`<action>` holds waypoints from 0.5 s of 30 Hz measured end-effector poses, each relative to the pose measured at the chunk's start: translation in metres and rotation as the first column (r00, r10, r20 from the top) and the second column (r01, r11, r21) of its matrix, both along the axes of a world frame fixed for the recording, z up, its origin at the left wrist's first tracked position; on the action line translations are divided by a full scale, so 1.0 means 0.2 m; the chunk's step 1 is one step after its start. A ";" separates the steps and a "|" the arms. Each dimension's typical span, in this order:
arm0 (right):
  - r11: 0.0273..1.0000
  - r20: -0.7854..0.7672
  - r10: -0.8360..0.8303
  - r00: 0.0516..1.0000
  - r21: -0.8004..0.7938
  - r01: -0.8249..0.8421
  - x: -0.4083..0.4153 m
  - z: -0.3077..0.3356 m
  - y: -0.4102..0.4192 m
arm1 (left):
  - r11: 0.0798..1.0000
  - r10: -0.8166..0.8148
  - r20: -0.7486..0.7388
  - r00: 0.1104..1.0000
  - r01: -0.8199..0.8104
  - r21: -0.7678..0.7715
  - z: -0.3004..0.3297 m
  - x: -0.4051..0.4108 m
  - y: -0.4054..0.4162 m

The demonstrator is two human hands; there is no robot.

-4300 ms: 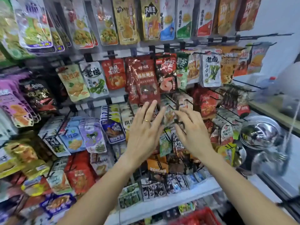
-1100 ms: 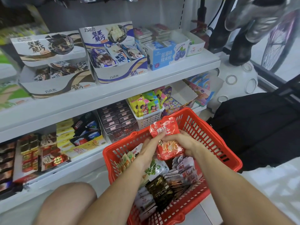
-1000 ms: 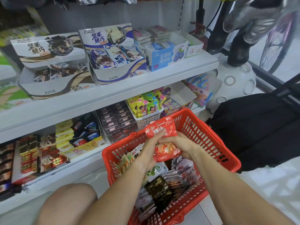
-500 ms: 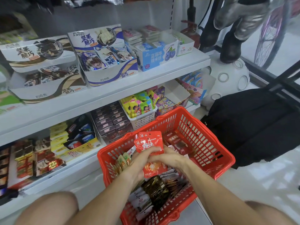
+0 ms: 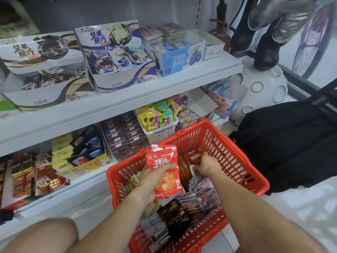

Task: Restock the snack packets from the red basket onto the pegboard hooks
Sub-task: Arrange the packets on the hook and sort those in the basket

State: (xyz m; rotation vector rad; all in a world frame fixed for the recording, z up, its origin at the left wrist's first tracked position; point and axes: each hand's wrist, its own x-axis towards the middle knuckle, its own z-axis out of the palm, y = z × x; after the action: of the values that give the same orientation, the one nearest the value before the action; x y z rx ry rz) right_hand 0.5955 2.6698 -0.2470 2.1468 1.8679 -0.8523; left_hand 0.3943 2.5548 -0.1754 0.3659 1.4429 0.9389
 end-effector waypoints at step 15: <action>0.905 -0.629 -0.370 0.684 -0.077 0.419 -0.08 0.44 -0.13 | 0.997 -0.033 0.019 0.999 0.034 -0.066 0.00 0.06 0.03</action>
State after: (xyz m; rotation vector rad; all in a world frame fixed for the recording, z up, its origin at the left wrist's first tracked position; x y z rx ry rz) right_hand 0.5793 2.6442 -0.1585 2.5802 1.6837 -1.8299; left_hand 0.4059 2.5610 -0.1755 0.3305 1.4440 0.8634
